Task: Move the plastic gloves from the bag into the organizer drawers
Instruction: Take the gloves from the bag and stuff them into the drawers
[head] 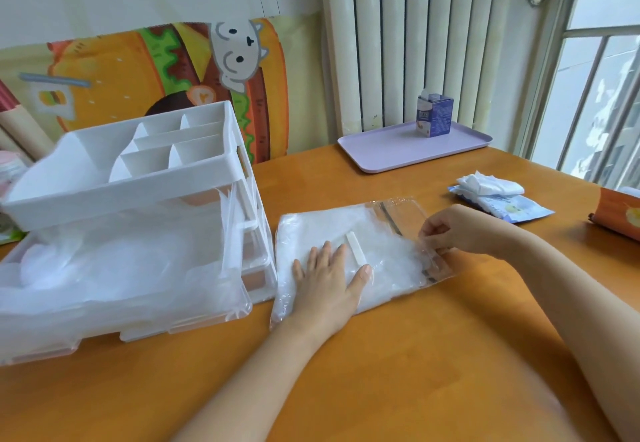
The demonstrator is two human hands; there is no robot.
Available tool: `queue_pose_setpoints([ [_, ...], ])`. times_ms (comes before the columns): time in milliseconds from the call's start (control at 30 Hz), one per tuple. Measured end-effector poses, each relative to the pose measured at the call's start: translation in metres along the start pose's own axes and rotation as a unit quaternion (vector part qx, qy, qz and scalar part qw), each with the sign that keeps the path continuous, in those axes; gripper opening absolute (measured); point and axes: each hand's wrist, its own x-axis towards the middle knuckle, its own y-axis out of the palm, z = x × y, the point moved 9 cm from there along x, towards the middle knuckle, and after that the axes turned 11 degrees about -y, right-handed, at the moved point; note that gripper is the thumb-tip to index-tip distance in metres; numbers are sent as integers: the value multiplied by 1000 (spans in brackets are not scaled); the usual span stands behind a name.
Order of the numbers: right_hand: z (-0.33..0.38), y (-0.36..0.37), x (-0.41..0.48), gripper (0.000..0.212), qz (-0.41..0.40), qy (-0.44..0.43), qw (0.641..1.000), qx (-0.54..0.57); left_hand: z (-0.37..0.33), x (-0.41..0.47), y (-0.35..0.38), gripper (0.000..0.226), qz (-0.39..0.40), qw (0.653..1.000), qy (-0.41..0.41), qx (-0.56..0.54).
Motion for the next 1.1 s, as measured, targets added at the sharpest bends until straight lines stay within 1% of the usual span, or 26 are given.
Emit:
queue_pose_setpoints([
  [67, -2, -1, -1, 3, -13, 8, 996, 92, 1, -2, -1, 67, -1, 1000, -3, -8],
  [167, -8, -3, -5, 7, -30, 26, 983, 177, 2, -3, -2, 69, -1, 1000, -6, -18],
  [233, -11, -10, -5, 10, -74, 24, 970, 232, 2, -4, -2, 70, 2, 1000, -6, -18],
  [267, -12, -17, -5, 12, -118, 20, 958, 261, 2, -3, -1, 70, 2, 1000, -6, -18],
  [300, -14, -26, -7, 12, -176, 15, 939, 294, 2, -4, -1, 70, 3, 1000, -7, -16],
  [367, -19, -47, -15, 16, -297, 12, 881, 367, 3, -3, -1, 70, 3, 1000, -10, -8],
  [400, -21, -55, -20, 18, -335, 12, 853, 401, 3, -2, -1, 70, 0, 1000, -10, -4],
  [433, -21, -59, -22, 18, -348, 5, 827, 442, 3, -1, 0, 70, 0, 1000, -13, 0],
  [500, -12, -61, -22, 17, -328, -29, 782, 529, 5, -1, 1, 70, -1, 1000, -19, 9],
  [567, 7, -64, -25, 20, -300, -77, 757, 575, 3, -1, -1, 69, -9, 1000, -14, 5],
  [600, 18, -64, -27, 20, -289, -97, 750, 587, 0, -1, -4, 68, -18, 999, 0, -30],
  [633, 28, -66, -29, 21, -282, -115, 743, 596, -5, -4, -12, 63, -29, 994, 22, -101],
  [667, 37, -67, -31, 21, -277, -130, 735, 605, -12, -7, -21, 56, -31, 978, 42, -201],
  [700, 46, -67, -33, 21, -270, -144, 727, 614, -18, -13, -30, 47, -14, 946, 53, -319],
  [733, 54, -68, -35, 21, -261, -156, 722, 622, -25, -18, -34, 42, 17, 902, 53, -427],
  [767, 62, -69, -37, 21, -250, -168, 721, 625, -33, -23, -34, 44, 69, 853, 43, -516],
  [800, 71, -69, -41, 25, -235, -180, 721, 626, -41, -25, -28, 56, 126, 803, 27, -581],
  [867, 90, -70, -50, 37, -204, -206, 727, 623, -57, -29, -15, 94, 230, 714, -24, -661],
  [900, 99, -72, -56, 40, -194, -217, 732, 616, -67, -37, -11, 107, 279, 671, -44, -685],
  [933, 105, -72, -59, 40, -182, -227, 734, 613, -76, -42, -8, 111, 320, 632, -53, -704],
  [967, 111, -74, -67, 39, -177, -235, 737, 609, -84, -51, -9, 110, 341, 604, -56, -719],
  [1000, 114, -75, -73, 38, -173, -239, 738, 607, -90, -59, -16, 99, 344, 584, -39, -734],
  [1067, 112, -75, -86, 38, -157, -233, 750, 599, -102, -63, -30, 66, 314, 566, 13, -762],
  [1100, 110, -74, -93, 39, -145, -228, 752, 601, -107, -66, -40, 52, 297, 551, 39, -779],
])
